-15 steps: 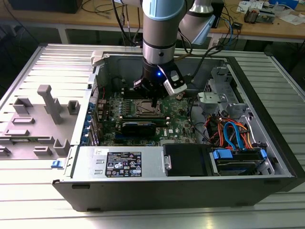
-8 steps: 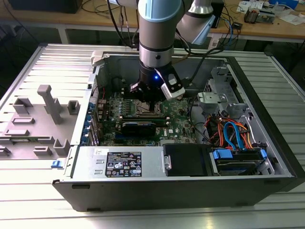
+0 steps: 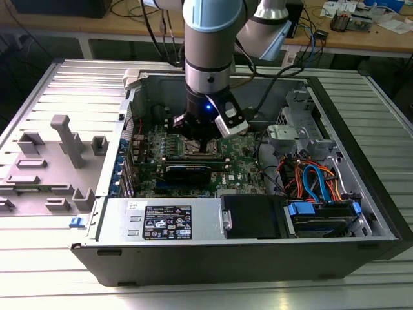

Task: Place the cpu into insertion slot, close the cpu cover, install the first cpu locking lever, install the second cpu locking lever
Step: 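Install the second cpu locking lever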

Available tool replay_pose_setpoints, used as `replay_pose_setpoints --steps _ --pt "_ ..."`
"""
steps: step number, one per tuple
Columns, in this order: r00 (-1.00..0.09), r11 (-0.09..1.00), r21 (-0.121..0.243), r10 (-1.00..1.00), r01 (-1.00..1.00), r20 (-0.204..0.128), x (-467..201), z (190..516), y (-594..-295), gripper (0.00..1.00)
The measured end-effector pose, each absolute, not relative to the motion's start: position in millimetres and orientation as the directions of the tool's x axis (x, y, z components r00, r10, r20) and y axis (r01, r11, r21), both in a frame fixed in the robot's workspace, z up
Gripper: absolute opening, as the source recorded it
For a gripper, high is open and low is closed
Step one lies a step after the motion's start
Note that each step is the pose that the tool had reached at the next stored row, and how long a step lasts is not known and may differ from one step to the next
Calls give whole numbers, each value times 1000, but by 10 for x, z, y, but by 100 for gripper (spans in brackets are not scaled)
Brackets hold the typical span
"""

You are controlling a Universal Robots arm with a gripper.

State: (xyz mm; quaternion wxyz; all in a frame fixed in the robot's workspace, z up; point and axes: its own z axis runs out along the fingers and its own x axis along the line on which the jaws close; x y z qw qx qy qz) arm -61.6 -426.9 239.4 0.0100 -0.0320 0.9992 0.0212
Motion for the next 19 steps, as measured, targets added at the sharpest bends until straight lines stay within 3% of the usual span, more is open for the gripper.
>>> replay_pose_setpoints --steps 19 --pt "-997 995 51 -80 -81 -22 -807 2351 -4318 11"
